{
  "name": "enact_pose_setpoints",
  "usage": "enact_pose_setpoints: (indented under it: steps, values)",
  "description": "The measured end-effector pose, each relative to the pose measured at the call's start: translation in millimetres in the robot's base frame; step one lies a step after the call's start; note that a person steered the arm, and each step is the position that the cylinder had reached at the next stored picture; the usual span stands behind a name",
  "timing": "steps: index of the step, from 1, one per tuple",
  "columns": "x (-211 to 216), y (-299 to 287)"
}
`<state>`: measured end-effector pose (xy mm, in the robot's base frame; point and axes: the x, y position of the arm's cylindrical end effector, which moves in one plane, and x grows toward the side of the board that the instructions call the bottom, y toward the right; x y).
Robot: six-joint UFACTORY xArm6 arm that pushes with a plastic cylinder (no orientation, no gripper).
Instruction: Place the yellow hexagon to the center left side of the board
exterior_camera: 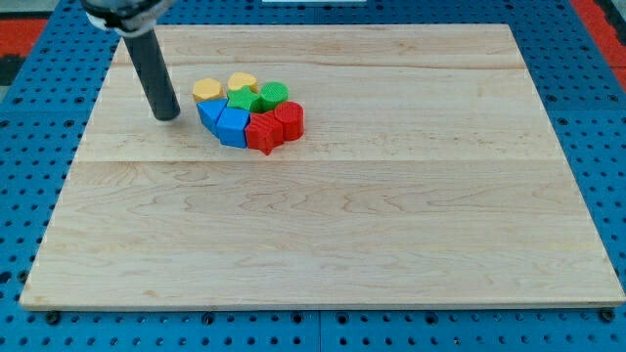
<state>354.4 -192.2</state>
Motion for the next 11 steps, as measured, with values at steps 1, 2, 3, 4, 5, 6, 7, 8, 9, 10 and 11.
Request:
enact_pose_setpoints:
  steps: [1,2,3,4,5,6,7,8,9,10,11]
  values:
    - [-53,5]
    - [-73,110]
    - [-52,160]
    - [-25,104]
    - [-18,58]
    - [-48,59]
    - [-11,12]
    - [18,-20]
    - [-3,-7]
    - [-2,-7]
    - [17,57]
